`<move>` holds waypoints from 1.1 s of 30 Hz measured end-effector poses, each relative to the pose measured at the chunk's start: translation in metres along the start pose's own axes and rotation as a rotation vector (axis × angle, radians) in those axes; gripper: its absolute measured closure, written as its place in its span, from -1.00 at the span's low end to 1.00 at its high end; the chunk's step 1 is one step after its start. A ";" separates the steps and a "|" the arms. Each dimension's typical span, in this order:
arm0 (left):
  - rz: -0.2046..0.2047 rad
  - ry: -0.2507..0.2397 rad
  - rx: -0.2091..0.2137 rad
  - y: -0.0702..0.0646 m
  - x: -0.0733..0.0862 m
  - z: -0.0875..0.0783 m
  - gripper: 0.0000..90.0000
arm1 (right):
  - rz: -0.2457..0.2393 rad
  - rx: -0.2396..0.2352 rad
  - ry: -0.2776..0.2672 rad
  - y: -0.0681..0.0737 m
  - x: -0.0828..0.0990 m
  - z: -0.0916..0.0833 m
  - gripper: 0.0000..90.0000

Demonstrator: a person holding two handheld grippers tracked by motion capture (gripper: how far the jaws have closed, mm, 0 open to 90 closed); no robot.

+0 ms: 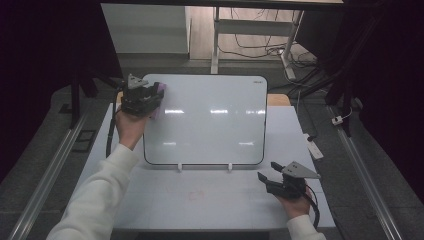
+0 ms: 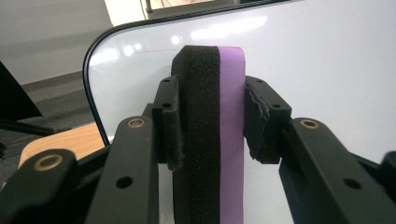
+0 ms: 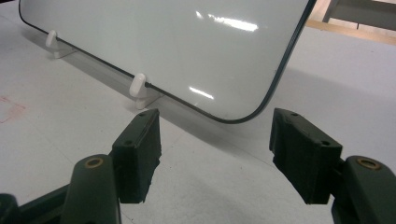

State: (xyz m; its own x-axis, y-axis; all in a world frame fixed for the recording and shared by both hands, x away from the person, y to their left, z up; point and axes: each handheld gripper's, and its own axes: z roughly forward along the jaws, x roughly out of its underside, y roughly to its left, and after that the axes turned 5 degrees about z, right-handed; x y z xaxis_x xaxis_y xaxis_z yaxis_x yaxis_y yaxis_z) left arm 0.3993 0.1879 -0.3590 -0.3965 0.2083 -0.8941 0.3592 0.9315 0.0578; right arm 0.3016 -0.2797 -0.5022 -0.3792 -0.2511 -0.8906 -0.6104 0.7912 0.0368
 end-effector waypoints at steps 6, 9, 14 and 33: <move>-0.006 -0.017 0.027 0.001 0.000 -0.004 0.11 | 0.002 0.001 -0.003 0.000 0.000 0.000 -0.26; -0.013 -0.034 0.066 0.004 0.000 -0.011 -0.01 | 0.003 0.000 -0.005 0.000 0.000 -0.001 -0.26; -0.011 -0.048 0.149 0.008 0.007 -0.026 -0.13 | 0.005 0.004 -0.004 -0.001 0.000 -0.001 -0.26; 0.006 0.071 0.304 0.008 0.120 -0.097 -0.23 | 0.004 0.008 0.006 -0.004 0.001 -0.001 -0.26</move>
State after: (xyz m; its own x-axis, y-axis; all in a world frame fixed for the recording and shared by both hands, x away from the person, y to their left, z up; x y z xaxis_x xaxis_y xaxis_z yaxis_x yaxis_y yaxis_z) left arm 0.2726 0.2494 -0.4229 -0.4476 0.2433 -0.8605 0.5938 0.8004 -0.0826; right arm 0.3024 -0.2836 -0.5024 -0.3860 -0.2512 -0.8877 -0.6033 0.7967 0.0369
